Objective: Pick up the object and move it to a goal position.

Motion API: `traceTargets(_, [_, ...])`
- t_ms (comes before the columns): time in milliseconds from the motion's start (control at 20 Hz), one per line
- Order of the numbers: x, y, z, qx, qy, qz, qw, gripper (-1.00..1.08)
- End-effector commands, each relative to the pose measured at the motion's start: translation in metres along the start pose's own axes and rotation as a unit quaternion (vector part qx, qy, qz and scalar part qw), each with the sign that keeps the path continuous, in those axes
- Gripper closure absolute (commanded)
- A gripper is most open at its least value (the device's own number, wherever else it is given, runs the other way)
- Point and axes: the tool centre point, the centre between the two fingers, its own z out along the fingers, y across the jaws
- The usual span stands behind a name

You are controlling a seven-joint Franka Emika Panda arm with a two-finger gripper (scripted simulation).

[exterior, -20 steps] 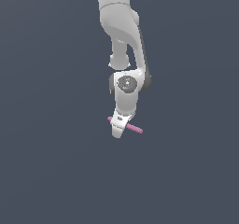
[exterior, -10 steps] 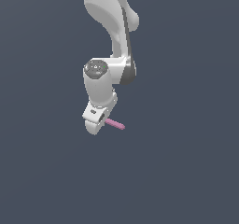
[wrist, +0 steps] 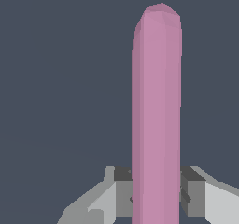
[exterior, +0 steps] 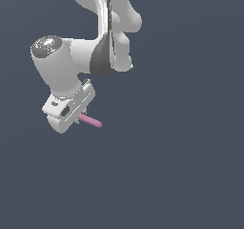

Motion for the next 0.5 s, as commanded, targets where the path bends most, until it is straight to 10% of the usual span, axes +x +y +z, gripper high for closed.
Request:
traceTargets(0, [-0.018,0.013,-0.017,0.001,0.000,-0.001,1.0000,1.08])
traceTargets(450, [-0.056,0.043,-0.052,0.000,0.000,0.000,1.0000,1.08])
